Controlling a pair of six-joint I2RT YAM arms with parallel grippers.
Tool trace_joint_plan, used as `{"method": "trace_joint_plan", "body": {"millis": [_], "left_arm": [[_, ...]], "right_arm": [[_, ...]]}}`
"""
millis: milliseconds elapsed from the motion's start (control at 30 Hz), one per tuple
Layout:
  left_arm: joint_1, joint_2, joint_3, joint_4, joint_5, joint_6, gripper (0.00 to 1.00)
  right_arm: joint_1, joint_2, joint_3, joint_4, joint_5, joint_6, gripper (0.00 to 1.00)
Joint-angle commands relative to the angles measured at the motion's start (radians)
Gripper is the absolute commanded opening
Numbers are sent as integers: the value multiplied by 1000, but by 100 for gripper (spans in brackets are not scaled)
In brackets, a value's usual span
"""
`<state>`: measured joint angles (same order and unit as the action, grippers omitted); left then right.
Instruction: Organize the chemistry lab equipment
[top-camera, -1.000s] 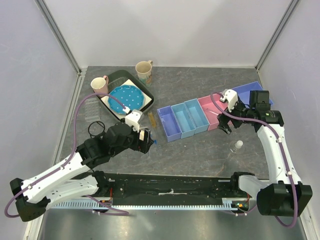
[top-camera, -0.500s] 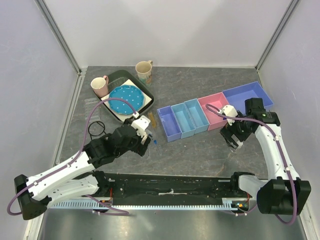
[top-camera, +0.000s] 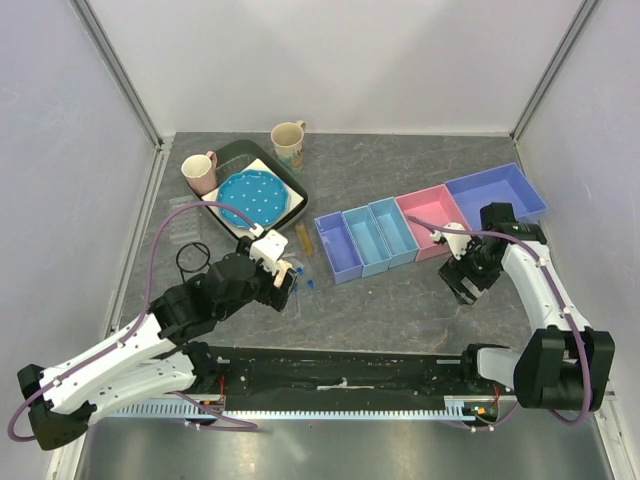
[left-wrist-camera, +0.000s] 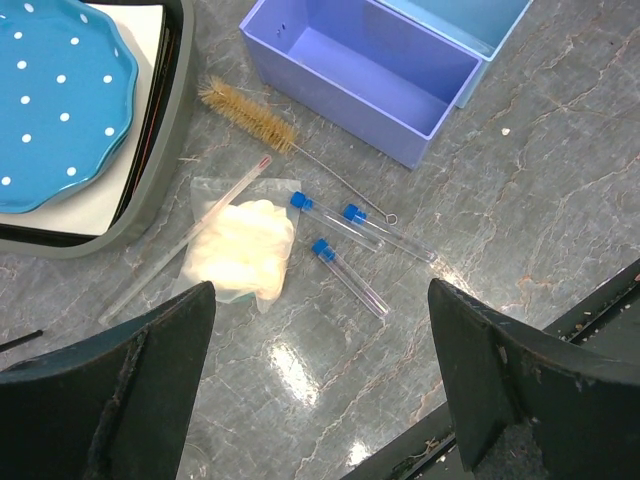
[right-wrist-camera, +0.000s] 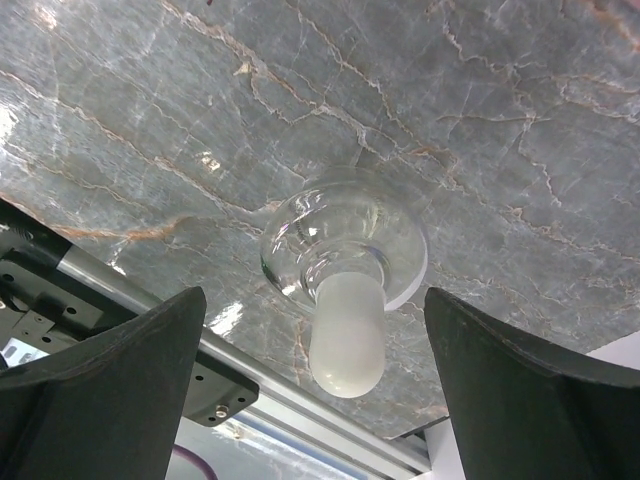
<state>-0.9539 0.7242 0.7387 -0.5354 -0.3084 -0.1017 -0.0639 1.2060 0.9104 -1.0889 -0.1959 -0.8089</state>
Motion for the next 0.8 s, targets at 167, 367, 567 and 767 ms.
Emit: {"method": "trace_joint_plan", "body": {"millis": [167, 367, 567, 767], "left_arm": [[6, 1, -7, 49, -1, 37, 93], [4, 0, -10, 51, -5, 39, 93], [6, 7, -9, 51, -5, 40, 93], [9, 7, -12, 52, -8, 42, 93]], "right_arm": [[-5, 13, -83, 102, 113, -6, 98], [-5, 27, -100, 136, 122, -7, 98], [-5, 59, -119, 170, 118, -9, 98], [-4, 96, -122, 193, 99, -6, 98]]}}
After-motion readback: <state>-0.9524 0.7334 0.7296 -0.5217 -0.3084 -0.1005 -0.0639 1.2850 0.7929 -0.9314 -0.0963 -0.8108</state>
